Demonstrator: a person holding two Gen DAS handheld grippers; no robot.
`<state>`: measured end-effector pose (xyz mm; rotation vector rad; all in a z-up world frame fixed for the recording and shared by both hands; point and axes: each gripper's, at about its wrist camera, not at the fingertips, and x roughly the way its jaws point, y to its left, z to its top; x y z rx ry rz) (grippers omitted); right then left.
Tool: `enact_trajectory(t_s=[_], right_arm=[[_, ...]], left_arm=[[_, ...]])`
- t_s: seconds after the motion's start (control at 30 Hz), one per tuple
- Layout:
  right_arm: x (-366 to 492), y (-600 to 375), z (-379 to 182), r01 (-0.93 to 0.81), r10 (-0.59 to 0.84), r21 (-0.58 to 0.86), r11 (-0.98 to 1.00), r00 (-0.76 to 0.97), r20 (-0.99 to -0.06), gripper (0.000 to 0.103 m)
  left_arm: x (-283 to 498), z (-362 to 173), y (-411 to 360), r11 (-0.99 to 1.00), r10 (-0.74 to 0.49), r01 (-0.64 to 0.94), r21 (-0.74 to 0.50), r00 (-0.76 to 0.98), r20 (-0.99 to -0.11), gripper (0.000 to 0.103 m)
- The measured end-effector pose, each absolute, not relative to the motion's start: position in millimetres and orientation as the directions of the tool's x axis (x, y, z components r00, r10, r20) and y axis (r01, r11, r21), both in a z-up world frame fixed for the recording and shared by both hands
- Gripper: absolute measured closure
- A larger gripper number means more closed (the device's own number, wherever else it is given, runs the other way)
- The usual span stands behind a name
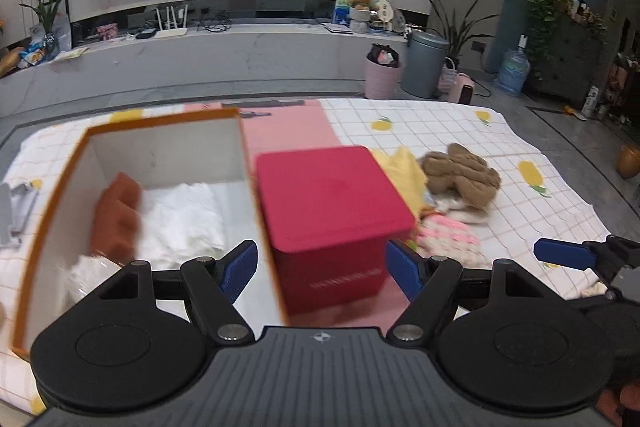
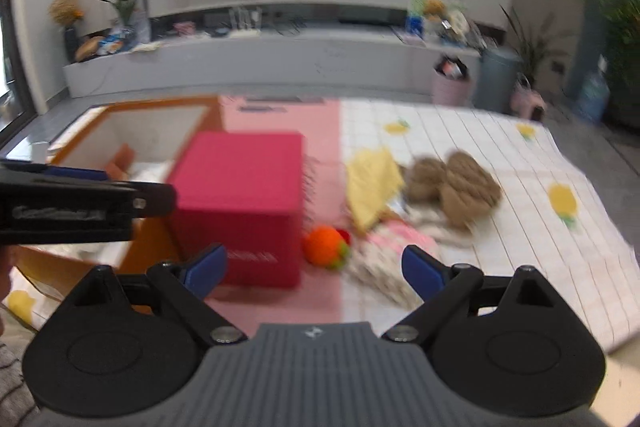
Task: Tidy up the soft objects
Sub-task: 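Move both tools back toward the soft items on the tablecloth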
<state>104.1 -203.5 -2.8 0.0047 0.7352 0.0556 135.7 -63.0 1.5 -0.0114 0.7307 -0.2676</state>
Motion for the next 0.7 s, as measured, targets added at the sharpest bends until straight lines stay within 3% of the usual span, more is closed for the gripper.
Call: enact_trajectory(t_s=[0.17, 0.57, 0.7], right_arm=[[99, -234, -22, -0.003, 0.010, 0.012, 1.000, 0.735, -0.678, 0.010], [157, -252, -66, -0.083, 0.081, 0.037, 0.996, 0.622, -0.779, 0.018], [186, -270, -82, -0.032, 0.148, 0.160, 0.987, 0.590, -0.794, 0.016]], left_arm=[[131, -10, -78, 0.959, -0.262, 0.269, -0.091, 0.714, -0.650, 0.017], [118, -43, -111, 0.941, -0.252, 0.337, -0.006, 0.691, -0.677, 0.017], [121, -49, -116, 0.942, -0.247, 0.335, -0.004, 0.689, -0.681, 0.017]])
